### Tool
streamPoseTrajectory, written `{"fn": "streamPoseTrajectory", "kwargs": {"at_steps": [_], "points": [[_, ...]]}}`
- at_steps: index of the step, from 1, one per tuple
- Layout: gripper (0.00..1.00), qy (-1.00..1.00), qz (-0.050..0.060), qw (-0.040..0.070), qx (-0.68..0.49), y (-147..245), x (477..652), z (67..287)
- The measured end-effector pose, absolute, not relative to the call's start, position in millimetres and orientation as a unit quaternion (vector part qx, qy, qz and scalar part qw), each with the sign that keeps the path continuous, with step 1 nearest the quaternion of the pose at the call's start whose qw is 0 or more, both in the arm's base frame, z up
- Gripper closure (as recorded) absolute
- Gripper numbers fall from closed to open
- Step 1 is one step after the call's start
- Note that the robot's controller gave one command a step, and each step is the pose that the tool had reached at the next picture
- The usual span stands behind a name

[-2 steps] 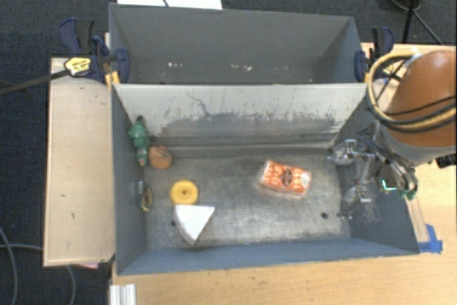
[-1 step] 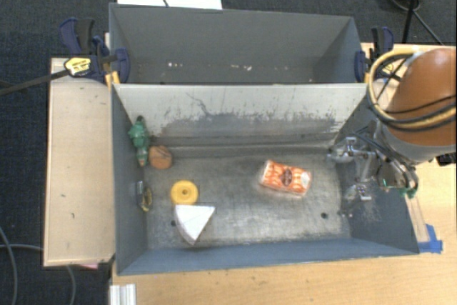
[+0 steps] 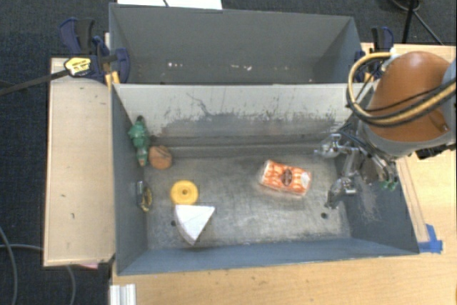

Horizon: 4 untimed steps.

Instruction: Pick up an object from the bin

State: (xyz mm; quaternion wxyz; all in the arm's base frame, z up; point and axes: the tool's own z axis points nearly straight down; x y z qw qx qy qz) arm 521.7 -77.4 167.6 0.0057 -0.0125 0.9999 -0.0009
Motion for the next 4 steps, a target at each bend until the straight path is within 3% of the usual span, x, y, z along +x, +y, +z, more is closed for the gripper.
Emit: {"fn": "streamPoseTrajectory", "kwargs": {"at_steps": [1,2,3,4], "points": [[0.00,0.999,0.000,0.001,0.040,-49.4,547.0,133.3],[0.00,0.997,0.001,0.002,0.074,-28.9,539.8,99.3],[0.00,0.999,0.000,0.001,0.054,-26.5,537.3,92.1],[0.00,1.000,0.000,-0.002,0.013,-23.9,545.5,118.9]]}}
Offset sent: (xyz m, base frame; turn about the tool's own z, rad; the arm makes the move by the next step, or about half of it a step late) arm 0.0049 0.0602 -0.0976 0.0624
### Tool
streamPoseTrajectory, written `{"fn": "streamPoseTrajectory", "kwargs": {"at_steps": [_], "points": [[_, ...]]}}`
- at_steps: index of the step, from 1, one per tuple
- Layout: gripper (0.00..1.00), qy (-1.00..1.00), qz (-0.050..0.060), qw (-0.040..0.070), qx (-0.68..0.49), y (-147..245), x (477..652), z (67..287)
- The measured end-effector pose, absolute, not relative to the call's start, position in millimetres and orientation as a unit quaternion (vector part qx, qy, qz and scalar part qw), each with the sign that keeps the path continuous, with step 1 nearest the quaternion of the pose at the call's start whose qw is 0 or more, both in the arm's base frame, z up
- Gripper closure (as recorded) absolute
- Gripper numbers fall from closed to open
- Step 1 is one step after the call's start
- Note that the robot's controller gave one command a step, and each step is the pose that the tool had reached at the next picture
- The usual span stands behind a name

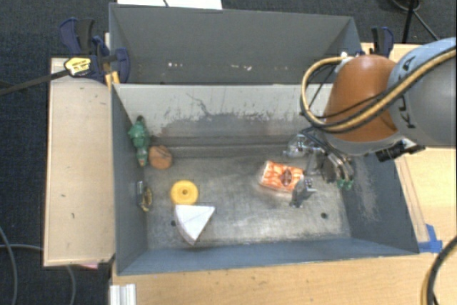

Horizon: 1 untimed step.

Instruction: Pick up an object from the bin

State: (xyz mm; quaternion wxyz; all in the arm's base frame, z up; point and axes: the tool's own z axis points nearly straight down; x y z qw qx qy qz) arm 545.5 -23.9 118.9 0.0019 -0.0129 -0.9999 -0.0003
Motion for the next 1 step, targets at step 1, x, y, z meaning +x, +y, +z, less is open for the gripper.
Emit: {"fn": "streamPoseTrajectory", "kwargs": {"at_steps": [1], "points": [[1.00,-0.998,-0.002,-0.003,-0.059,-32.4,567.0,76.6]]}}
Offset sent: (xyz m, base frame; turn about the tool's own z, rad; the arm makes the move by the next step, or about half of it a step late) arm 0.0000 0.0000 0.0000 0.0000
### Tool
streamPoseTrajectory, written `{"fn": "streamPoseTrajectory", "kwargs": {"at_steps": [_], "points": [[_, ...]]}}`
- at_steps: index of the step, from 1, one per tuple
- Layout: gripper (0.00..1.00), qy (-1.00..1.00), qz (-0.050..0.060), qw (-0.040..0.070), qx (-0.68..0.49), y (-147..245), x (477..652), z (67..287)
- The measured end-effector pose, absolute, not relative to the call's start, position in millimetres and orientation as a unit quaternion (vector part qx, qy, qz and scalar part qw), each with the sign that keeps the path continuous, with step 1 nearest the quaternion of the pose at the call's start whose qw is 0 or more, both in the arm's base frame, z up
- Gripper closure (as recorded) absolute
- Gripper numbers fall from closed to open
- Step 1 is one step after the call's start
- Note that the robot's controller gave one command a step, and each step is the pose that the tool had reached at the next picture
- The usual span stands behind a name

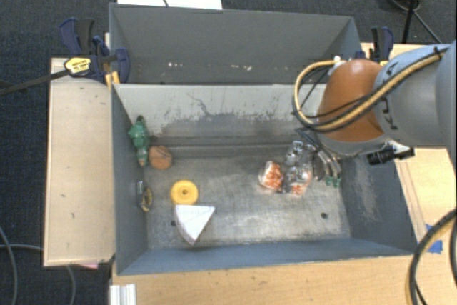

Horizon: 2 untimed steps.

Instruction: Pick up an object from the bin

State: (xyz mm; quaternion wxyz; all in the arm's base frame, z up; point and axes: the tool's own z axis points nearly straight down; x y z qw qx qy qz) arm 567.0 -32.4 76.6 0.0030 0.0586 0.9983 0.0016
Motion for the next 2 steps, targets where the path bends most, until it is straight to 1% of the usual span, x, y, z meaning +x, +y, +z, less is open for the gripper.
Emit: {"fn": "streamPoseTrajectory", "kwargs": {"at_steps": [1,2], "points": [[1.00,0.998,0.002,0.003,0.058,-32.4,567.0,76.6],[1.00,0.999,0.000,0.000,0.041,-34.5,573.3,108.7]]}}
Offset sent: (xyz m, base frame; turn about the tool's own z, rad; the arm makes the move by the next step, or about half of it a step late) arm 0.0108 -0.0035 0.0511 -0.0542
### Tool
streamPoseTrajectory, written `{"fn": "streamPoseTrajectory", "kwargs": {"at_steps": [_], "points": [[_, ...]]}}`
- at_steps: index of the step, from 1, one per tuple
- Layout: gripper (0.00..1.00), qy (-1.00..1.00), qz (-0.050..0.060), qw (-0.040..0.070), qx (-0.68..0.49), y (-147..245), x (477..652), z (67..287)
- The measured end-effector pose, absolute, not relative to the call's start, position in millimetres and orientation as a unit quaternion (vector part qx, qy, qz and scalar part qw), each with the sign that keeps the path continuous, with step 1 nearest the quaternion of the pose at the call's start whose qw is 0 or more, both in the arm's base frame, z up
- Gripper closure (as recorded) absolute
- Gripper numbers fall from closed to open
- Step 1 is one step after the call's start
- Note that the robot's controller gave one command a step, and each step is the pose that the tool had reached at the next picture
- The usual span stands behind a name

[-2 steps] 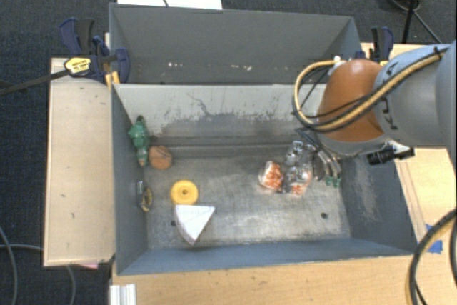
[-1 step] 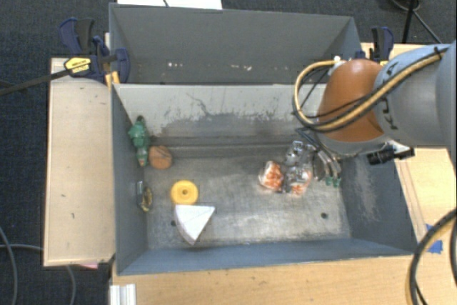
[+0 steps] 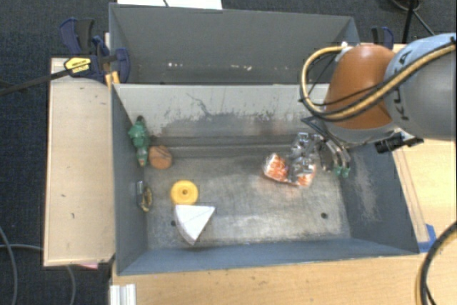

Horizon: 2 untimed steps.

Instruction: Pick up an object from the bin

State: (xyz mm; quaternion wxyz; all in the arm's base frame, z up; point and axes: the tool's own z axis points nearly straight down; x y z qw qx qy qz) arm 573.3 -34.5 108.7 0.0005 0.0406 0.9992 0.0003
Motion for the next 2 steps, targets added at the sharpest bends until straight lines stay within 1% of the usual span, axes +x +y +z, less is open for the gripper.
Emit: {"fn": "streamPoseTrajectory", "kwargs": {"at_steps": [1,2], "points": [[1.00,0.999,0.000,0.001,0.040,-25.2,573.7,148.6],[1.00,0.999,0.000,0.001,0.035,-36.2,558.2,218.4]]}}
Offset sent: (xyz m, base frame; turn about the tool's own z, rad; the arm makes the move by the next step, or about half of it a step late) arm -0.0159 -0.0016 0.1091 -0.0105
